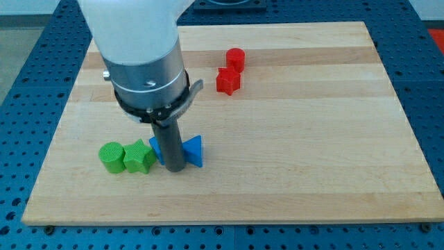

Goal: Separate the blue triangle from blue cube

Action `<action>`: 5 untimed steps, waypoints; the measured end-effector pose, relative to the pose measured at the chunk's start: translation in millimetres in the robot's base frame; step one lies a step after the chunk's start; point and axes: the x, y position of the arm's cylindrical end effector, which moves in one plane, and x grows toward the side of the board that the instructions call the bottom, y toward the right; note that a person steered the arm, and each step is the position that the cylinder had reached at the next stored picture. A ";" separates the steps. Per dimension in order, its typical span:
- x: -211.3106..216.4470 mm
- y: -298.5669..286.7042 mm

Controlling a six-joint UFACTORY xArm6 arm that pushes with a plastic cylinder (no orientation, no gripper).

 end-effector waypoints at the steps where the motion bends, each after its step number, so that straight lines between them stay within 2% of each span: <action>1: -16.9 0.0; 2: -23.5 15.1; 3: -4.0 34.6; 5: -0.2 94.5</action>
